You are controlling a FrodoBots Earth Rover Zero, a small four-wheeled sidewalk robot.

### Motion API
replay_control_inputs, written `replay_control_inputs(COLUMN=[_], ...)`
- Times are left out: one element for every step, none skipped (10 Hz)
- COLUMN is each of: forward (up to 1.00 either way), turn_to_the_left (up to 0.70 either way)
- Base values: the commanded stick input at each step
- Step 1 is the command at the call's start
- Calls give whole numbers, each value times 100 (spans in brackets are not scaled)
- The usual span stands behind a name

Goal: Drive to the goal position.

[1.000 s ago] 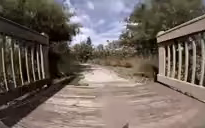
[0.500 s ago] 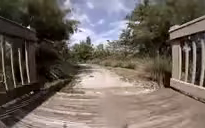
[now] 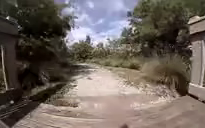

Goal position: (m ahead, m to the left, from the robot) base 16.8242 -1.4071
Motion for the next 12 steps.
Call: replay_control_inputs(forward=[85,85,85,85,85,85,85,85,85,85,85,85], turn_to_the_left=[0,0,0,0,0,0,0,0,0,0,0,0])
